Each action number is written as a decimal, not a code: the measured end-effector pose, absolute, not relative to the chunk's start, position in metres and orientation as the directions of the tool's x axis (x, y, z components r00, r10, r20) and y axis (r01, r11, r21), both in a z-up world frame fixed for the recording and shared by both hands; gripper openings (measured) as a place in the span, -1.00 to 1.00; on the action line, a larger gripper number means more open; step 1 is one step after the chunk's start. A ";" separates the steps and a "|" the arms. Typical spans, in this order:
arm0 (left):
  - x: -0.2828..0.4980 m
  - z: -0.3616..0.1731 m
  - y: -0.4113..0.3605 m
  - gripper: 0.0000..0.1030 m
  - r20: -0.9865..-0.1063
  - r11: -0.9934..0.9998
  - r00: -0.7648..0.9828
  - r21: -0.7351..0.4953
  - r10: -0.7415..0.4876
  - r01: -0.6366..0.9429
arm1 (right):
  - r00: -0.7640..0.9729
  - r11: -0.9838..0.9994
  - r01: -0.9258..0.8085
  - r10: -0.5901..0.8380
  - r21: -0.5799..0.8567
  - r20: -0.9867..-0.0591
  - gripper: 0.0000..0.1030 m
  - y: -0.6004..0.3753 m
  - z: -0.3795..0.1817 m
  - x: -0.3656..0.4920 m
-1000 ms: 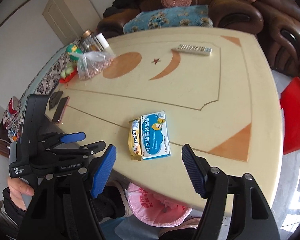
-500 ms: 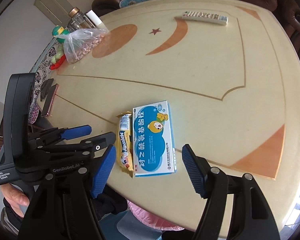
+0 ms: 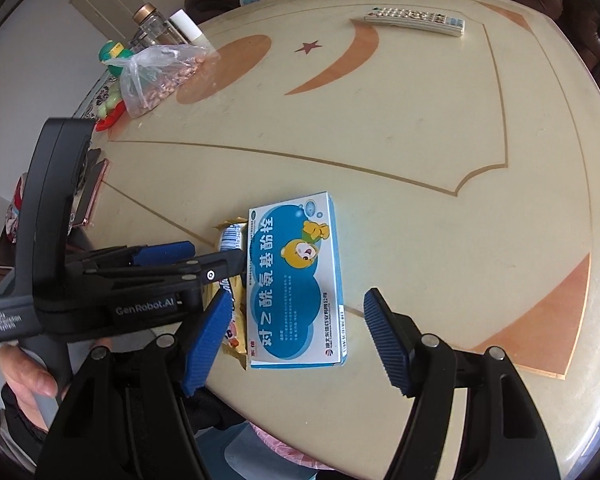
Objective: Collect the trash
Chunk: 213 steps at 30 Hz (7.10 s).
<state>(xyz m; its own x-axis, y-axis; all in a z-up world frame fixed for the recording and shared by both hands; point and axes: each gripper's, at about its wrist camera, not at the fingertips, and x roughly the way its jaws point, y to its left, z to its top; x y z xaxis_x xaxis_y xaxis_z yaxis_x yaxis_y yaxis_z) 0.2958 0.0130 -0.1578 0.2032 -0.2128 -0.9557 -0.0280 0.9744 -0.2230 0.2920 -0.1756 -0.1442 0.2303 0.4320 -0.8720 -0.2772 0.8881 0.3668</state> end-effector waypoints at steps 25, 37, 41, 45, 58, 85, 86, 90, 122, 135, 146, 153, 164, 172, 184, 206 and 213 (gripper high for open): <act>0.318 -0.168 -0.029 0.49 -0.985 0.999 0.165 -0.044 -0.048 0.027 | 0.395 0.947 -0.321 0.119 -0.015 -0.911 0.20 -0.149 -0.172 0.264; 0.323 -0.167 -0.033 -0.15 -0.981 0.997 0.195 0.000 -0.016 0.082 | 0.418 0.969 -0.247 0.096 -0.011 -0.903 0.17 -0.164 -0.171 0.257; 0.325 -0.166 -0.028 -0.58 -0.979 0.996 0.200 -0.020 -0.038 0.088 | 0.412 0.979 -0.204 0.109 0.025 -0.904 0.17 -0.176 -0.168 0.257; 0.324 -0.166 -0.021 -0.65 -0.975 0.992 0.211 -0.048 -0.071 0.116 | 0.417 0.984 -0.178 0.098 0.024 -0.904 0.16 -0.184 -0.169 0.258; 0.293 -0.140 -0.005 -0.67 -0.926 0.979 0.354 -0.065 -0.131 0.192 | 0.524 0.991 -0.134 0.085 0.017 -0.848 0.16 -0.190 -0.135 0.239; 0.129 -0.035 -0.005 -0.66 -0.755 0.938 0.615 -0.001 -0.229 0.348 | 0.694 0.986 -0.162 0.085 -0.040 -0.715 0.16 -0.161 -0.031 0.088; 0.125 -0.036 -0.006 -0.66 -0.755 0.936 0.613 -0.003 -0.232 0.351 | 0.691 0.986 -0.162 0.086 -0.038 -0.718 0.16 -0.160 -0.032 0.084; 0.111 -0.046 -0.010 -0.66 -0.767 0.932 0.597 -0.003 -0.235 0.363 | 0.679 0.987 -0.158 0.083 -0.035 -0.729 0.16 -0.159 -0.039 0.067; 0.080 -0.193 -0.013 -0.67 -0.889 0.907 0.355 -0.136 -0.289 0.399 | 0.437 0.993 -0.106 0.092 0.050 -0.895 0.16 -0.158 -0.200 0.024; 0.115 -0.271 -0.016 -0.67 -0.936 0.930 0.220 -0.201 -0.275 0.307 | 0.272 0.992 -0.114 0.082 0.053 -0.959 0.17 -0.162 -0.287 0.064; 0.135 -0.308 -0.029 -0.66 -0.948 0.932 0.160 -0.220 -0.274 0.288 | 0.192 0.989 -0.128 0.092 0.068 -0.977 0.17 -0.159 -0.327 0.088; 0.139 -0.313 -0.030 -0.66 -0.953 0.936 0.143 -0.222 -0.268 0.274 | 0.177 0.988 -0.137 0.095 0.071 -0.980 0.17 -0.156 -0.338 0.095; 0.141 -0.313 -0.028 -0.01 -0.959 0.946 0.163 -0.183 -0.231 0.266 | 0.176 0.987 -0.100 0.139 0.122 -0.974 0.48 -0.160 -0.341 0.100; 0.141 -0.311 -0.028 0.16 -0.969 0.953 0.162 -0.142 -0.189 0.266 | 0.174 0.988 -0.062 0.148 0.139 -0.974 0.48 -0.168 -0.341 0.101; 0.121 -0.275 -0.042 0.23 -0.954 0.950 0.233 -0.118 -0.190 0.289 | 0.240 0.996 0.024 0.080 0.088 -0.968 0.48 -0.196 -0.315 0.085; 0.014 -0.028 -0.069 0.67 -0.669 0.982 0.734 0.036 -0.116 0.188 | 0.771 0.971 0.232 -0.222 -0.061 -0.597 0.70 -0.233 -0.039 -0.022; -0.007 0.010 -0.062 0.74 -0.605 0.992 0.795 0.058 -0.055 0.113 | 0.822 0.968 0.239 -0.241 -0.071 -0.516 0.74 -0.216 0.022 -0.052</act>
